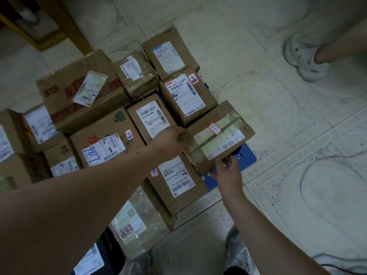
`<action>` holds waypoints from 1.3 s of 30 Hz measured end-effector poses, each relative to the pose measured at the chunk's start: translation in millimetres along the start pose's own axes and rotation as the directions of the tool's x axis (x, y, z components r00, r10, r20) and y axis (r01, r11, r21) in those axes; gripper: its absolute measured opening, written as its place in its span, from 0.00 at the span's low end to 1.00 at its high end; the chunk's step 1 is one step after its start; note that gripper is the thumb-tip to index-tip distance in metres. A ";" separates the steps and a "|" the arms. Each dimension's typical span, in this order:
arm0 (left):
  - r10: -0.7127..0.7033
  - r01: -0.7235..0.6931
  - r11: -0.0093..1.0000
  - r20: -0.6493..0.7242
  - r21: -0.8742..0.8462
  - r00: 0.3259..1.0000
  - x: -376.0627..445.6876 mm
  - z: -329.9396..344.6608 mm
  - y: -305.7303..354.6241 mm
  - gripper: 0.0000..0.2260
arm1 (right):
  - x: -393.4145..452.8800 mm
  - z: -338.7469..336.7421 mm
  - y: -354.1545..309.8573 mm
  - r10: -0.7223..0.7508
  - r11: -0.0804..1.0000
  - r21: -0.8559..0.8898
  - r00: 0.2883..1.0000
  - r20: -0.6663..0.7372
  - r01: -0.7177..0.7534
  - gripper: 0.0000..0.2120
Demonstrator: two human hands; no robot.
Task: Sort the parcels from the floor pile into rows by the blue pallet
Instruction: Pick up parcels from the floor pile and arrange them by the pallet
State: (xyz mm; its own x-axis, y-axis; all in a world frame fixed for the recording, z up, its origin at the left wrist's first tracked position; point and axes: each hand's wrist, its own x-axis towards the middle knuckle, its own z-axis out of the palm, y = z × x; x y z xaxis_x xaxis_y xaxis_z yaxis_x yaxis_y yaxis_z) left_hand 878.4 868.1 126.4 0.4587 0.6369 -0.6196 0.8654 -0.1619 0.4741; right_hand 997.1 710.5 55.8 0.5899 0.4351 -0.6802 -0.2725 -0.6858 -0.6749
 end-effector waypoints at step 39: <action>-0.654 0.583 0.756 -0.312 -0.298 0.689 -472.6 -215.6 -313.2 0.30 | -482.8 412.2 -244.2 -0.224 -0.114 -0.498 0.466 0.856 0.860 0.33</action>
State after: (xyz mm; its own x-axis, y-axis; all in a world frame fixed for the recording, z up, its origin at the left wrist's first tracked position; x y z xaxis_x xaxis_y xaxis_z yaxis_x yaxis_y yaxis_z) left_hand 347.1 780.3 405.6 -0.3128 0.7801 -0.5419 0.8616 0.4732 0.1839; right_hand 465.5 908.4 431.2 -0.3149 0.8555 -0.4110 0.9165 0.1616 -0.3658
